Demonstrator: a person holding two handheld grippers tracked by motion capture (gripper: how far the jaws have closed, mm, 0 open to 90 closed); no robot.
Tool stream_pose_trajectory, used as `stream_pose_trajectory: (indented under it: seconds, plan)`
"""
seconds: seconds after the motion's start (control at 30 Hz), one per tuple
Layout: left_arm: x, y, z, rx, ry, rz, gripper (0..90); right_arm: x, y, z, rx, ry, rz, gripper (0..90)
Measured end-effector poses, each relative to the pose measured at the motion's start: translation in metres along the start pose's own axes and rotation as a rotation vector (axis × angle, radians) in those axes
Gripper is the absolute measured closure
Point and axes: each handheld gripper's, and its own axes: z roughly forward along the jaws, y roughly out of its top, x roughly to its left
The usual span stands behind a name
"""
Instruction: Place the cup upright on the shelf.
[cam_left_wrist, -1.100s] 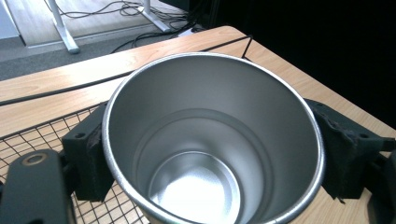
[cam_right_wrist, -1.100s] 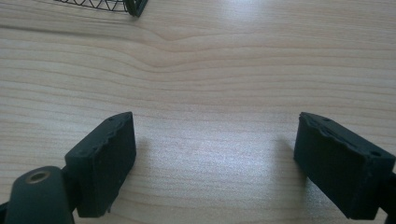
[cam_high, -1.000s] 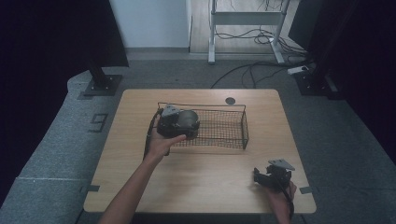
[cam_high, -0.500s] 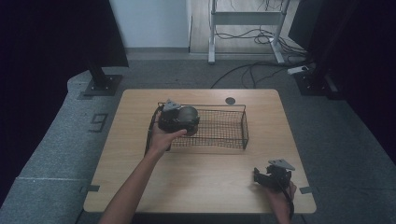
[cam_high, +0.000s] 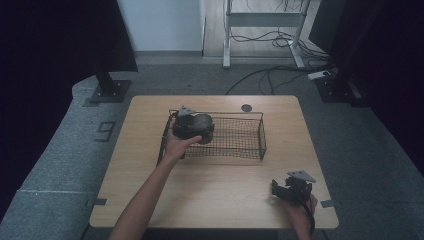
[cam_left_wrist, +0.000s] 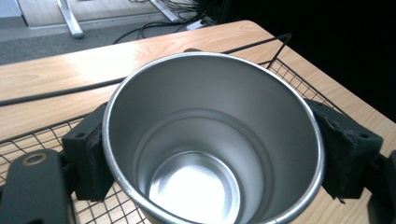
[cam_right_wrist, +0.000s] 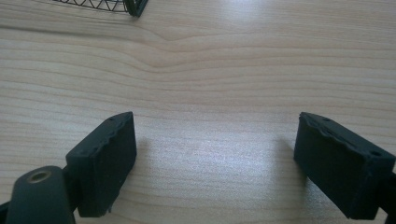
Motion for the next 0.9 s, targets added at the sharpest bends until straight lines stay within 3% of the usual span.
stream_pose_trajectory:
  seconds: [0.27, 0.9]
  plan:
    - [0.006, -0.008, 0.016, 0.03, 0.002, -0.031, 15.1, 0.0, 0.0, 0.0, 0.0, 0.0, 0.0, 13.1]
    - [0.011, -0.026, 0.041, 0.093, 0.044, -0.043, 14.9, 0.0, 0.0, 0.0, 0.0, 0.0, 0.0, 13.1]
